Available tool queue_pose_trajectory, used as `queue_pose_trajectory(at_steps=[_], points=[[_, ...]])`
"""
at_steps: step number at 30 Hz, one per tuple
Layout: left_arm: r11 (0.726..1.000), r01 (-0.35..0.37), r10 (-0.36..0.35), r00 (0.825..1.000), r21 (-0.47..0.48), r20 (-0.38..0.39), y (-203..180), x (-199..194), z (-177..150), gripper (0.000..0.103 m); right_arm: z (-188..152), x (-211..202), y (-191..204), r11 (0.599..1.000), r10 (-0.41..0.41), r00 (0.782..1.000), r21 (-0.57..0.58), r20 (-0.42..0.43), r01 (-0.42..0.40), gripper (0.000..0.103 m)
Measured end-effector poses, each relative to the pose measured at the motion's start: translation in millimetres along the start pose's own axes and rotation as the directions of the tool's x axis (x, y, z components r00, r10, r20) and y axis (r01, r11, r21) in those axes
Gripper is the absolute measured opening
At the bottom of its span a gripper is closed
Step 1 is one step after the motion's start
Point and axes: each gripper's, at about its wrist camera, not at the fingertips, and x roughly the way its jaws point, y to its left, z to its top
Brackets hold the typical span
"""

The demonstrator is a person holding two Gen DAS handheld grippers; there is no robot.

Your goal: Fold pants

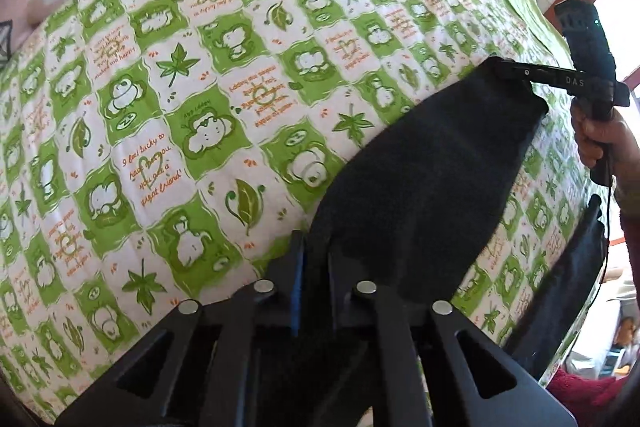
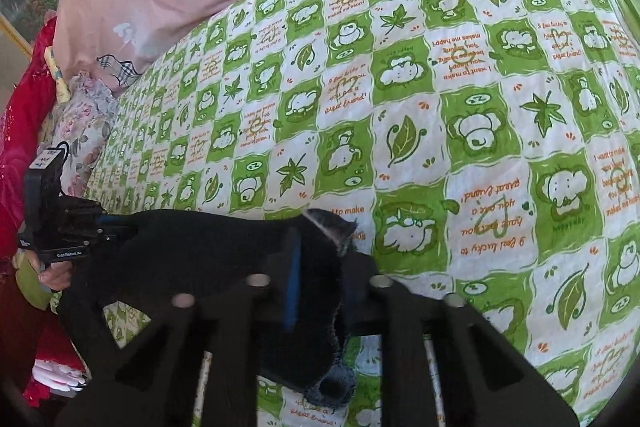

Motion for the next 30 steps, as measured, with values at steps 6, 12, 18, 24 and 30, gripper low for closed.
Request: queue_pose_trajectory(at_steps=[6,12,18,24,30], points=[[1.000,0.006,-0.007,0.996,0.007,0.087,-26,-37,-20,0.005,-15,-41,14,0.999,0.031,0.995,-0.047,0.095,-0.027,0.011],[1.000,0.001,-0.006,0.989,0.030,0.151,-65,-70,-54,0.005,-44,-82,26,0.993,0.065,0.985,-0.105,0.162,-0.049,0.010],[0.999,0.017,-0.022,0.983,0.028,0.183,-102,-85,-103,0.005,-91,-112,30,0.986,0.088,0.976,-0.157,0.200,-0.056,0.009],[1.000,0.022,-0.022,0.981,0.001,0.195,-128,-82,-143,0.005,-140,-131,27,0.984,0.082,0.973,-0.172,0.215,-0.045,0.009],[1.000,0.007,-0.007,0.977,0.002,0.214,-149,-83,-173,0.005,-176,-148,25,0.984,0.076,0.969,-0.175,0.235,-0.035,0.009]])
